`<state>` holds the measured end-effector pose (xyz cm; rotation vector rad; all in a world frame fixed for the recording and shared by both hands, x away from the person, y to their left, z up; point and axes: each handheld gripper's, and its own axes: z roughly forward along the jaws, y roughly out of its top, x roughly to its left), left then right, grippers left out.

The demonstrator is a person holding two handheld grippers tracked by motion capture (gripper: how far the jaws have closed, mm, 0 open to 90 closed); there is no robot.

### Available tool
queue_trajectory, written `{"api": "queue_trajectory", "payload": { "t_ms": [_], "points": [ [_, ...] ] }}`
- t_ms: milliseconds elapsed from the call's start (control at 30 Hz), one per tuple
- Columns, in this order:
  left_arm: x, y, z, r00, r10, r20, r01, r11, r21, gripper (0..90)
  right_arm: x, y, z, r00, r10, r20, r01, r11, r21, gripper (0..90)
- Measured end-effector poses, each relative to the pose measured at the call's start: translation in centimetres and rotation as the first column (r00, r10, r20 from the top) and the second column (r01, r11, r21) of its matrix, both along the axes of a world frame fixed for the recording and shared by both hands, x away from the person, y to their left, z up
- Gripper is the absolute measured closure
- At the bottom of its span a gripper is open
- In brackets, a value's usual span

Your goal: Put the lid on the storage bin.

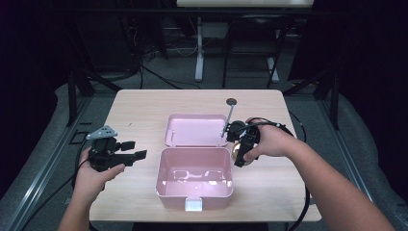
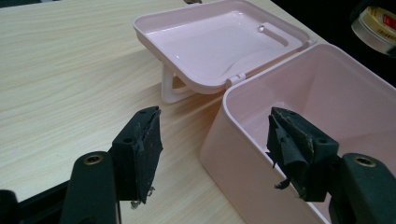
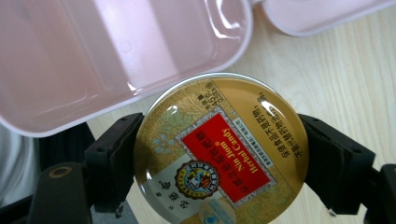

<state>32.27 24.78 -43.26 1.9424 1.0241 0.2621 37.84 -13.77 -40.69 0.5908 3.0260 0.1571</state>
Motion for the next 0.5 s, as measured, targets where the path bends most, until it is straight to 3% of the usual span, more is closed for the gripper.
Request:
{"api": "queue_trajectory", "payload": {
  "t_ms": [167,500],
  "points": [
    [0.0,0.0,0.0,1.0,0.0,-0.001,0.0,1.0,0.0,35.1,-0.5,1.1,-0.4,0.997,0.077,-0.004,-0.077,0.997,-0.02,19.6],
    [0.0,0.1,0.0,1.0,0.0,-0.005,0.0,1.0,-0.001,35.1,-1.1,2.9,-0.6,0.9901,0.14,-0.014,-0.14,0.99,-0.027,19.6]
  ]
}}
